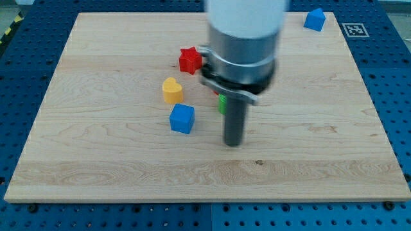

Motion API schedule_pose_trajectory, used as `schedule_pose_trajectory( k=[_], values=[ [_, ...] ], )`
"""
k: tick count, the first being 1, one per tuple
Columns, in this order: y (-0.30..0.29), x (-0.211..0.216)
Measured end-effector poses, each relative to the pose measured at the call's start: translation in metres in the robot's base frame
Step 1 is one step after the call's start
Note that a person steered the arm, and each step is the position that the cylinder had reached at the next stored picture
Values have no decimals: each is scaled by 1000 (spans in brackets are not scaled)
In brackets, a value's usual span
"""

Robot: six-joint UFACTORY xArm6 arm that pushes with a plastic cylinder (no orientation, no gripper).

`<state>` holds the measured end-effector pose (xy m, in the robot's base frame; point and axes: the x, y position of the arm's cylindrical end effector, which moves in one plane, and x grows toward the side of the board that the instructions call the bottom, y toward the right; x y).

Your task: Slide the blue triangle down a bit

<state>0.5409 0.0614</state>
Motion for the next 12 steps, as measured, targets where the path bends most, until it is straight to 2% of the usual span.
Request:
schedule_pose_trajectory(
  k=[1,2,3,5,6,7,8,9,10,12],
  values=[
    [65,-14],
    [115,-79],
    [119,-160],
    [68,-323],
    [82,-350],
    [150,-349],
    [193,-349],
    [194,-339],
    [200,-310],
    [200,-293]
  ],
)
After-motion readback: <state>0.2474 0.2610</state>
